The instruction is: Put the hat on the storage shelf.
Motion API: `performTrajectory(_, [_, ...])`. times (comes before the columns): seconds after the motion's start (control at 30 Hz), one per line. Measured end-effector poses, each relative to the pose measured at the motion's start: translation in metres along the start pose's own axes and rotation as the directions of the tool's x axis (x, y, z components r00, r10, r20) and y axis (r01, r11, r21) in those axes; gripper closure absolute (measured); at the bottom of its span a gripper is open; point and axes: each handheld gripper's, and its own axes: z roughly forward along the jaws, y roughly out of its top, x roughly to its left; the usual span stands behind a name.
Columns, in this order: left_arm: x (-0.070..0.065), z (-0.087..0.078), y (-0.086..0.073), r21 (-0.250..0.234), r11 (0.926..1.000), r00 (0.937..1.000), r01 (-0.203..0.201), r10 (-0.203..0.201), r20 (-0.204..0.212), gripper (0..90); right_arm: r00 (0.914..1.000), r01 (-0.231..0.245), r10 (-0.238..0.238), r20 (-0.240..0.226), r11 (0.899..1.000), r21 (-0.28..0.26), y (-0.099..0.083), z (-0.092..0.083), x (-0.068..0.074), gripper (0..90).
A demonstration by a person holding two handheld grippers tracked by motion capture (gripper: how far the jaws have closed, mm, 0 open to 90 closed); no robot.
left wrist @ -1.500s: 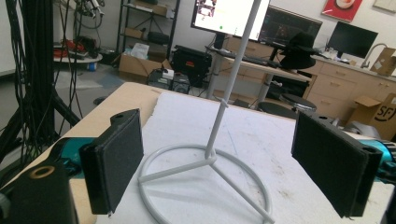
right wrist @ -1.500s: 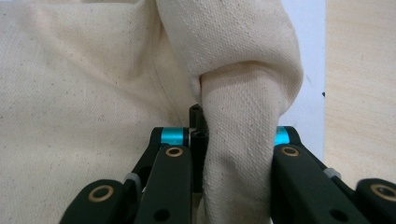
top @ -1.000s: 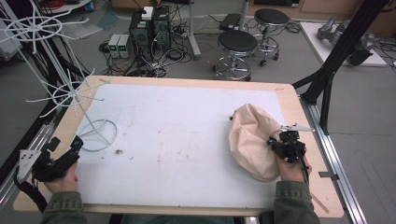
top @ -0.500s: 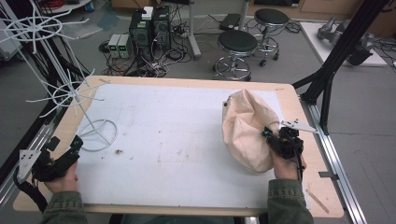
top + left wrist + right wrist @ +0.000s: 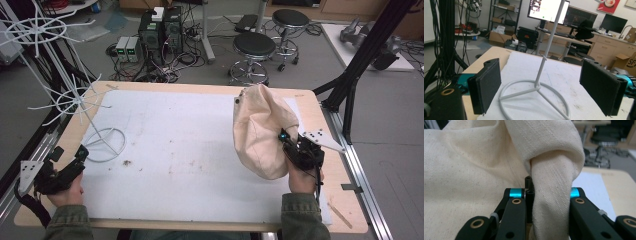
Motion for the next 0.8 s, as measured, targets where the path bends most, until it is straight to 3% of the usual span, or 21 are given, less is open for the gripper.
performTrajectory(0.13, [0.0,0.0,0.0,0.0,1.0,1.0,0.0,0.0,0.001,17.6,0.9993,0.027,-0.029,-0.023,0.998,-0.062,0.002,-0.003,0.008,77.6])
performTrajectory(0.43, [0.0,0.0,0.0,0.0,1.0,1.0,0.005,-0.005,0.004,17.6,0.9962,0.015,-0.03,-0.082,0.984,-0.178,0.004,-0.004,0.019,77.3])
performTrajectory(0.6, [0.0,0.0,0.0,-0.001,1.0,1.0,0.006,-0.006,0.005,17.6,0.99,-0.039,0.006,-0.141,0.973,-0.226,0.005,0.001,0.023,77.3])
performTrajectory(0.8, [0.0,0.0,0.0,-0.001,1.0,1.0,0.006,-0.006,0.004,17.6,0.9841,-0.057,0.011,-0.177,0.965,-0.257,0.012,0.008,0.028,77.3])
